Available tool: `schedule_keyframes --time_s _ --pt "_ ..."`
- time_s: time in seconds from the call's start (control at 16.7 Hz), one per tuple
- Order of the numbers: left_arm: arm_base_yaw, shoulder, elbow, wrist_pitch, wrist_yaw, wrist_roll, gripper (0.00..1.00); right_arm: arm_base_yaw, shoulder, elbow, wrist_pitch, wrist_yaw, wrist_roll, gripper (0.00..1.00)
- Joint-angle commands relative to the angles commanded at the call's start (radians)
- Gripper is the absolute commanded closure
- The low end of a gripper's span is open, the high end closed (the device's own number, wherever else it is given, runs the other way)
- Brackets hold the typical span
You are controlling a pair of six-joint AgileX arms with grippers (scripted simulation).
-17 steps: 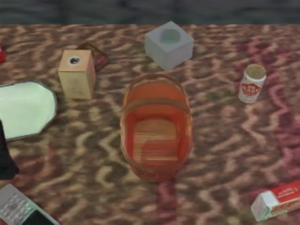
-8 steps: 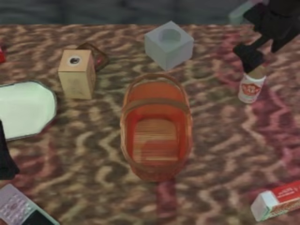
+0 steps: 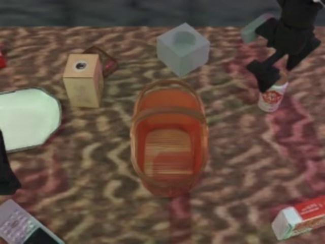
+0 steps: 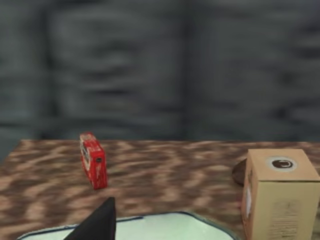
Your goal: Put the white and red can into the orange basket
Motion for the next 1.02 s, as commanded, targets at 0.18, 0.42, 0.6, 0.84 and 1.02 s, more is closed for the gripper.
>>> schedule_keyframes --time_s 0.18,0.42,0.6,0.84,1.02 --pt "0.000 0.000 0.000 0.000 0.000 0.000 0.00 0.004 -0.005 -0.040 0.038 -0.001 -0.003 0.00" --pt "0.000 0.000 0.000 0.000 0.000 0.000 0.00 0.006 -0.011 -0.164 0.155 -0.001 -0.001 0.00" --pt "0.000 0.000 0.000 0.000 0.000 0.000 0.00 0.006 -0.013 -0.214 0.205 -0.001 0.000 0.00" --pt "0.000 0.000 0.000 0.000 0.000 0.000 0.00 0.006 -0.013 -0.214 0.205 -0.001 0.000 0.08" --pt "0.000 0.000 0.000 0.000 0.000 0.000 0.00 0.006 -0.013 -0.214 0.205 -0.001 0.000 0.30"
